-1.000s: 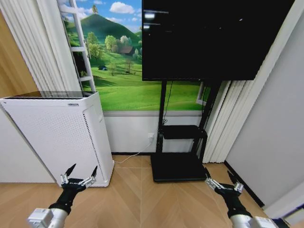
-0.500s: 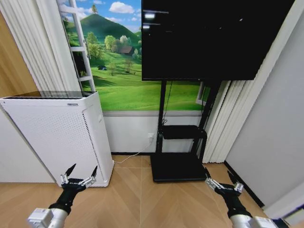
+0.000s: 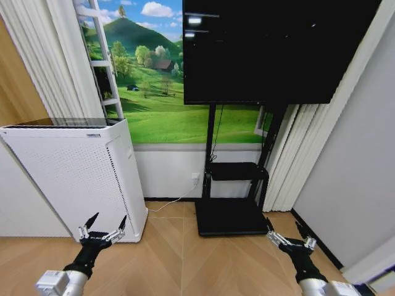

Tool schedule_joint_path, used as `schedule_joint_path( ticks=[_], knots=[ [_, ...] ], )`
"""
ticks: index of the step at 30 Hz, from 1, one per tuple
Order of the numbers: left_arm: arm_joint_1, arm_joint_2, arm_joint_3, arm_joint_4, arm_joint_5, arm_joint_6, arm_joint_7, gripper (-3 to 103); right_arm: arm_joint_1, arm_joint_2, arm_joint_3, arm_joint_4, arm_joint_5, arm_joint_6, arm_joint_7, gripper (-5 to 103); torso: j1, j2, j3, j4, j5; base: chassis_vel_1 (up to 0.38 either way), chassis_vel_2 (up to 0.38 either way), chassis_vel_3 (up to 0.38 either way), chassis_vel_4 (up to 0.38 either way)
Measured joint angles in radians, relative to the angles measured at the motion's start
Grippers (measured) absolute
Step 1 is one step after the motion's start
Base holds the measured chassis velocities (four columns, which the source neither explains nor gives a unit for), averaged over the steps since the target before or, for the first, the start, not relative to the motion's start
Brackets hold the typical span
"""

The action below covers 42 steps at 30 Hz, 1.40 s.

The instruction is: Pick up the trash bin and place the garbage on the floor into it.

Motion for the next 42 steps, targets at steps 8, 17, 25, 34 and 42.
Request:
schedule_joint_path(
  ticks=[8, 17, 25, 34, 42],
  knots=[
    [0.000, 0.000, 0.000, 0.000, 0.000, 0.000, 0.000, 100, 0.000, 0.000, 0.000, 0.000, 0.000, 0.000, 0.000, 100, 0.000, -0.001, -0.001, -0.0001, 0.0001, 0.057, 0.061, -0.062, -0.048],
    [0.000, 0.000, 0.000, 0.000, 0.000, 0.000, 0.000, 100, 0.000, 0.000, 0.000, 0.000, 0.000, 0.000, 0.000, 100, -0.001, -0.002, -0.001, 0.0000, 0.0003, 0.102, 0.111, -0.101, -0.103],
    [0.000, 0.000, 0.000, 0.000, 0.000, 0.000, 0.000, 100, 0.000, 0.000, 0.000, 0.000, 0.000, 0.000, 0.000, 100, -0.001, -0.002, -0.001, 0.0001, -0.0003, 0.140, 0.110, -0.130, -0.125],
    [0.000, 0.000, 0.000, 0.000, 0.000, 0.000, 0.000, 100, 0.000, 0.000, 0.000, 0.000, 0.000, 0.000, 0.000, 100, -0.001, -0.003, -0.001, -0.0003, 0.0003, -0.040, -0.038, 0.021, 0.027],
    [0.000, 0.000, 0.000, 0.000, 0.000, 0.000, 0.000, 100, 0.000, 0.000, 0.000, 0.000, 0.000, 0.000, 0.000, 100, -0.001, -0.003, -0.001, -0.0001, 0.0000, 0.112, -0.101, -0.110, 0.109]
  ],
)
